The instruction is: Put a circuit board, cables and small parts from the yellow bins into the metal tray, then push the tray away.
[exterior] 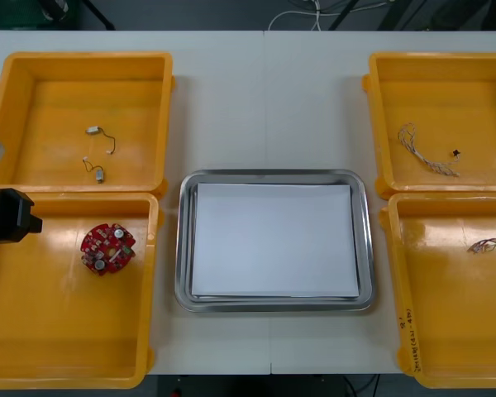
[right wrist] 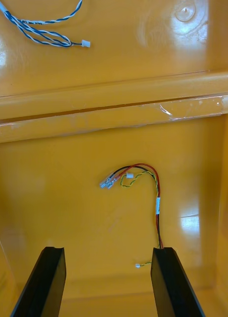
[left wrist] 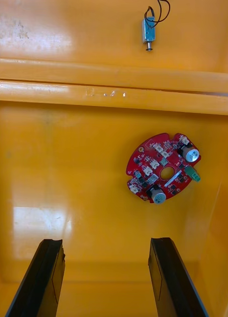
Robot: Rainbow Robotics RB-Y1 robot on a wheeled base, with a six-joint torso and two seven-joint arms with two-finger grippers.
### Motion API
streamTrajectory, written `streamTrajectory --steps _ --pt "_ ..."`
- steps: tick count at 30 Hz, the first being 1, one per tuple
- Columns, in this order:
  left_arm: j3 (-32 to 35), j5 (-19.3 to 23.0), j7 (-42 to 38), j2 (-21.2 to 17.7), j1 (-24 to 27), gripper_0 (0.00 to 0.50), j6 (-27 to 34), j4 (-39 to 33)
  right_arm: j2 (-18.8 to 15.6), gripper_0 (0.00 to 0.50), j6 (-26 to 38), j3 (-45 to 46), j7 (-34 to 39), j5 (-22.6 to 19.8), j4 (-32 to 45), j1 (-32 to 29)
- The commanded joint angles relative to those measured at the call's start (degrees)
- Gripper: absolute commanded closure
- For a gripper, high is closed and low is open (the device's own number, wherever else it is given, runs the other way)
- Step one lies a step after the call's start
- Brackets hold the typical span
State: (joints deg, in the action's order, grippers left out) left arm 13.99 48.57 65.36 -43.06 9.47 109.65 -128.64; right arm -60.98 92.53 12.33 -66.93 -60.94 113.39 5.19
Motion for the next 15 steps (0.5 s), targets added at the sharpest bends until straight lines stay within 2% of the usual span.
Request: streamTrajectory --steps 1,15 --pt "0.87 -0.23 -4.37 0.6 -0.95 0.0 0.35 -1.7 -0.1 0.0 0.28 2.08 0.75 -0.23 0.16 1.14" --pt "0.87 -0.23 -4.37 0.6 -0.95 0.0 0.35 -1.7 -0.1 0.0 0.28 2.08 0.75 -0.23 0.16 1.14"
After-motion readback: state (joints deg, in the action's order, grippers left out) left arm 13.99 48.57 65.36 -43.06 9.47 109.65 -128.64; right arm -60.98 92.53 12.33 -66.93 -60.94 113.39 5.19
